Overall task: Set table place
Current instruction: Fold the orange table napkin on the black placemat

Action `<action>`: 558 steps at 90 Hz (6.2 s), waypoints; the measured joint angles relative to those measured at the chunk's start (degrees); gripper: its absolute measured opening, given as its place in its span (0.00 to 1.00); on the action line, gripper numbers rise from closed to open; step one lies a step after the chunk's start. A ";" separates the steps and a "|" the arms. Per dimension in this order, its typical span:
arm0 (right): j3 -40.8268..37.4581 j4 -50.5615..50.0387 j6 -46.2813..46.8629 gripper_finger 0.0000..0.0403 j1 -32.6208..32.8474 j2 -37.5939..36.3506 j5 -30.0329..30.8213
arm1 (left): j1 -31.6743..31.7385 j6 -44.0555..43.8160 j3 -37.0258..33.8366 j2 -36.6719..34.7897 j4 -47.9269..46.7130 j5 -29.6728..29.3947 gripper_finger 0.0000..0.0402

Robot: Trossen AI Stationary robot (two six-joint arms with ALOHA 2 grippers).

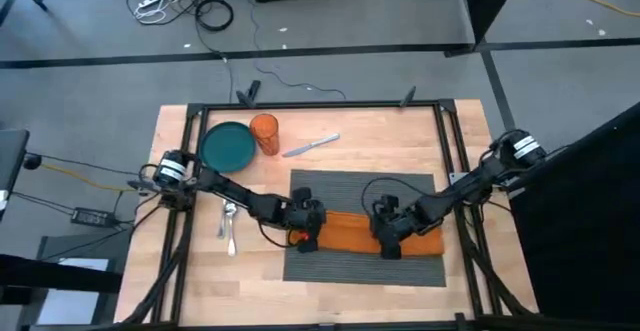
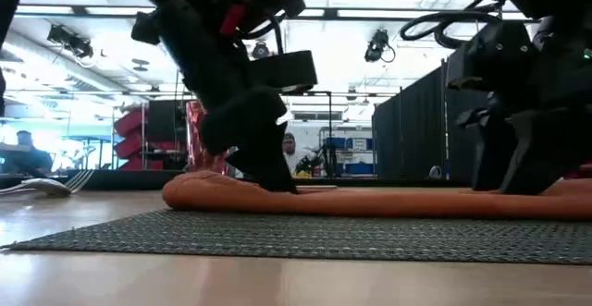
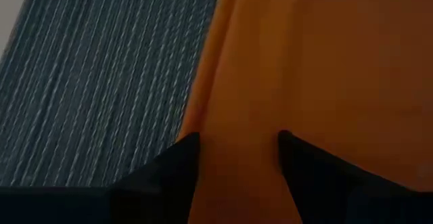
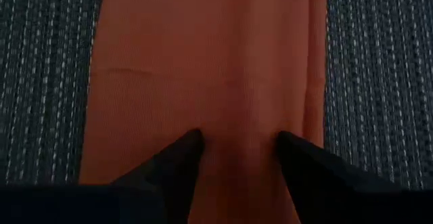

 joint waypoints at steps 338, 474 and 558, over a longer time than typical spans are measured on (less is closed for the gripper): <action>2.22 -13.49 41.39 0.00 13.08 -22.24 13.16 | 4.19 12.90 6.70 16.49 41.16 15.40 0.46; 2.26 48.37 7.26 0.00 -9.77 4.27 -1.95 | -4.69 -0.32 -6.59 -5.86 6.21 2.58 0.46; 9.98 63.55 4.32 0.00 -14.65 21.53 -7.50 | -8.31 -11.83 -10.17 -19.66 -8.30 2.01 0.46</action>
